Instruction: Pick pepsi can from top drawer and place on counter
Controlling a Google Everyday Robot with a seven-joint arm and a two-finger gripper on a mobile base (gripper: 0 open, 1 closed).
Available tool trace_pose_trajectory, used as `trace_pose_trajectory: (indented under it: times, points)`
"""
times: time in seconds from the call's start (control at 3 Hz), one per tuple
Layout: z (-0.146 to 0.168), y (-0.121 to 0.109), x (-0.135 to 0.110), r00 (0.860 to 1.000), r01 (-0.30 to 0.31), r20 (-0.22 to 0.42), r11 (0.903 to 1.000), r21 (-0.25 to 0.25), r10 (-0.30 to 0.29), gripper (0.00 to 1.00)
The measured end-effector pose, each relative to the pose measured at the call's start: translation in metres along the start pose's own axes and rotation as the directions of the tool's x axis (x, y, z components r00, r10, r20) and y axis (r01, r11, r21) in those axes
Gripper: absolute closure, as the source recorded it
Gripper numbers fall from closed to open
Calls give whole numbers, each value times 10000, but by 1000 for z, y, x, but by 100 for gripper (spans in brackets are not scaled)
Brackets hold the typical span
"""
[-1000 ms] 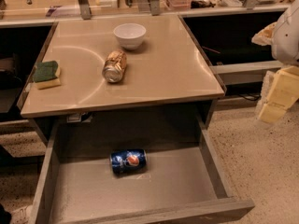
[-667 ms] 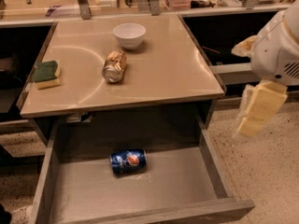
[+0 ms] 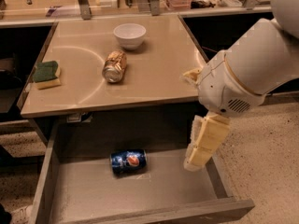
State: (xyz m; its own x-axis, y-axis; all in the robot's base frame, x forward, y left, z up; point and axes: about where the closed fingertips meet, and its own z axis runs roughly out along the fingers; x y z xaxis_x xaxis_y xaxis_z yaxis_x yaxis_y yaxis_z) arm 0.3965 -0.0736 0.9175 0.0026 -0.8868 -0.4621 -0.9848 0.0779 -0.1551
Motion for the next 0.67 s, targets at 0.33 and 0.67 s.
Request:
trace_pose_trajectory:
  times: [0.33,0.67]
  points:
    - [0,0,0,10000,0,0,10000,0,0,0]
    - [30,10,-12,9993,58,362,9997,-218,-50,0]
